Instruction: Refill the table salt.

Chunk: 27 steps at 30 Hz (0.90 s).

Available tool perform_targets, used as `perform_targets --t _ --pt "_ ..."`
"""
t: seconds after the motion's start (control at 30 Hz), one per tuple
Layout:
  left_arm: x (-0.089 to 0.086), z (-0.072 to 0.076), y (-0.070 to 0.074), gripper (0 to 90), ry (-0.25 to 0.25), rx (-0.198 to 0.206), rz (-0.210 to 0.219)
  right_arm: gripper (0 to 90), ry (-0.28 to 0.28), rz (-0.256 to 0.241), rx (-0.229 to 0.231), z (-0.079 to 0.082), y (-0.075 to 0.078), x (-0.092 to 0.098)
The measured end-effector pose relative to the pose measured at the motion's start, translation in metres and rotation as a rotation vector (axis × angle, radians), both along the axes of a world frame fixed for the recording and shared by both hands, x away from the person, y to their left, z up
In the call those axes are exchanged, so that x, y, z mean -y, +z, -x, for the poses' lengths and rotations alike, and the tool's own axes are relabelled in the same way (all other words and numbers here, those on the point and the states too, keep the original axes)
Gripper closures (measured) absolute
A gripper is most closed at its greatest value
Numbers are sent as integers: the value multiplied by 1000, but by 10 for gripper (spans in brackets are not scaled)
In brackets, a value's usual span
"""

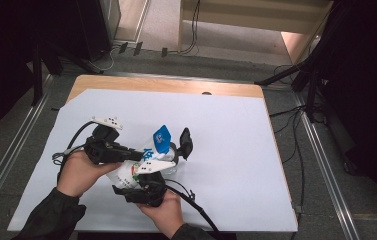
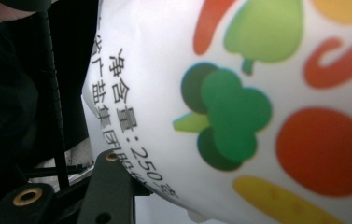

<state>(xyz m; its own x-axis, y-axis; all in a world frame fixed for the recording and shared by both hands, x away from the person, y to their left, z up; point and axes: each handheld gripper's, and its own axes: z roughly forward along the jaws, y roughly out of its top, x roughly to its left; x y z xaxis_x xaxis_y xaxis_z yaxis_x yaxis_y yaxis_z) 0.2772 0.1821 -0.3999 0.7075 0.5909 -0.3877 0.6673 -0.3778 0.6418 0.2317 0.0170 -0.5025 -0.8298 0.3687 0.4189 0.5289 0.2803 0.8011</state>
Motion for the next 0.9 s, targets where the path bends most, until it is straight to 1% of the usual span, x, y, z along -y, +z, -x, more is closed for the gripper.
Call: perform_targets --t 0.07,0.1,0.17,0.3,0.33,0.37,0.4,0.47,0.53,0.6,0.8,0.87,0.9 --pt "1 0 2 895 3 7 -9 564 7 -2 -8 0 1 -1" --pt "1 -1 3 896 4 0 0 555 12 -4 2 0 2 -1" --pt "1 -1 3 895 4 4 -2 555 12 -2 4 -1 3 -1" --pt "1 -2 2 892 2 1 8 571 6 -8 -9 -1 3 -1" --pt "1 -2 2 890 5 2 4 574 6 -11 -8 -2 3 -1" --pt "2 -3 1 888 2 0 2 574 17 -21 -18 -2 3 -2" --pt "2 -3 1 888 2 0 2 574 17 -21 -18 -2 3 -2" --pt "2 -4 0 888 1 -2 4 566 19 -28 -32 -2 3 -2" --pt "3 -4 0 888 1 -10 7 555 20 -26 -33 -2 3 -3" --pt "4 -4 -1 889 7 -7 2 550 23 -25 -29 -2 2 -3" --pt "4 -4 -1 885 1 -8 5 583 13 -17 -22 -3 3 -2" --pt "4 -4 -1 877 -1 -10 7 595 12 -19 -29 -3 3 -1" --pt "3 -4 -1 873 -8 -19 14 597 9 -26 -33 -2 3 -1"
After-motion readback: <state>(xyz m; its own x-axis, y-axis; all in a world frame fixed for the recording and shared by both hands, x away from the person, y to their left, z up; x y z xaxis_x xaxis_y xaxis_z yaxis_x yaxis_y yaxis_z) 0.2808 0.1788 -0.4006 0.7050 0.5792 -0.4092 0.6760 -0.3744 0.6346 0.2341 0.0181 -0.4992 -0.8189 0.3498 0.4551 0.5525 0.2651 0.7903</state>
